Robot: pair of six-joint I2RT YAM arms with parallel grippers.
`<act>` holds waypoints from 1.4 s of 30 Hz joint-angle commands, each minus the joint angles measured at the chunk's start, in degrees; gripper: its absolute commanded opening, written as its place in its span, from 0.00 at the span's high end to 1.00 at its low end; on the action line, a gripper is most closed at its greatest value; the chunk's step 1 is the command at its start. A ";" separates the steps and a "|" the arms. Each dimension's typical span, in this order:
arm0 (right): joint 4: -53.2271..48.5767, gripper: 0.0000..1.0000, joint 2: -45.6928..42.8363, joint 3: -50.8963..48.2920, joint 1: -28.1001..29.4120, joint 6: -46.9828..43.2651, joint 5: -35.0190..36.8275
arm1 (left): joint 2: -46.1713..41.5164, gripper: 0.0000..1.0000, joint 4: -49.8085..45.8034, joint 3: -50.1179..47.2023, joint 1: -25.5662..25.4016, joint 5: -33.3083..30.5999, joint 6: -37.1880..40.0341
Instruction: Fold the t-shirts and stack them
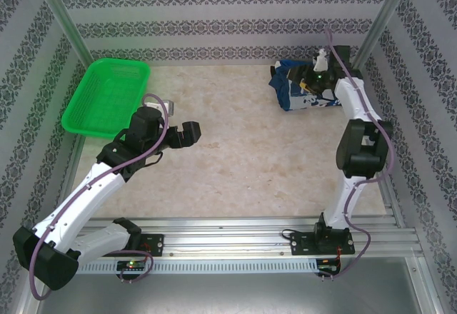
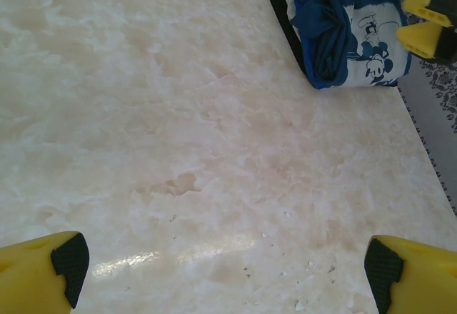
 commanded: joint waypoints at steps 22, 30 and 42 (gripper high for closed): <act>47.40 0.02 -56.09 -78.92 3.36 -12.01 34.59 | -15.49 0.00 26.36 -31.55 22.30 -21.66 12.15; 69.63 0.02 -39.70 -80.14 8.77 -12.53 39.78 | -9.30 0.00 48.81 -44.93 25.64 -23.06 21.80; 70.91 0.02 -40.55 -81.10 10.26 -15.82 41.69 | 19.02 0.00 72.54 -37.98 30.92 -7.84 25.14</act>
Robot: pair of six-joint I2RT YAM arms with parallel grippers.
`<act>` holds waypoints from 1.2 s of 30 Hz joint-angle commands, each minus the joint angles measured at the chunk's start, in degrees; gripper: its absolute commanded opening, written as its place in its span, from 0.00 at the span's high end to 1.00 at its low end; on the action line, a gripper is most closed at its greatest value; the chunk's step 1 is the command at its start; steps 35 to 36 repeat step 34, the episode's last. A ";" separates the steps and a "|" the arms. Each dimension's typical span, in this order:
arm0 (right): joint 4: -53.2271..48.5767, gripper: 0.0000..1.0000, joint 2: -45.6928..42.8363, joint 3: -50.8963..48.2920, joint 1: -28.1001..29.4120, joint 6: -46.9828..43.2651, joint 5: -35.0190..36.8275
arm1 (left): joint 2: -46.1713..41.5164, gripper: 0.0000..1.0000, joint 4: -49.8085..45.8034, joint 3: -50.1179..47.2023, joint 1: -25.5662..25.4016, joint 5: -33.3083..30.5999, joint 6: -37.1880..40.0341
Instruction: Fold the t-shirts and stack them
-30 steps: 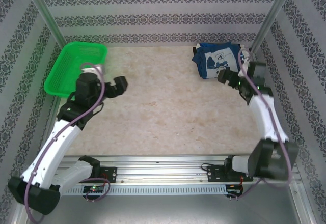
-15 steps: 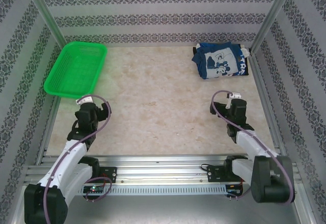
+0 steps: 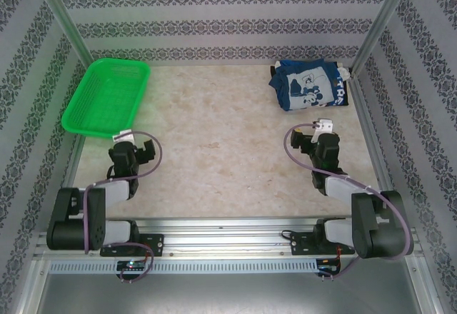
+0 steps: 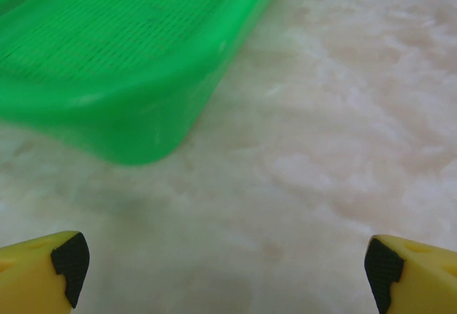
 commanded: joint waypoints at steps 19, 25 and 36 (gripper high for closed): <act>13.56 0.02 14.00 3.38 -0.76 -3.13 3.81 | 14.08 0.00 17.43 4.66 -1.07 8.73 5.18; 13.59 0.02 14.13 3.54 -0.77 -3.76 1.97 | 14.09 0.00 17.33 4.67 -1.07 8.72 5.18; 14.31 0.02 14.26 3.18 -1.56 -3.57 0.17 | 14.02 0.00 17.42 4.59 -1.02 8.79 5.18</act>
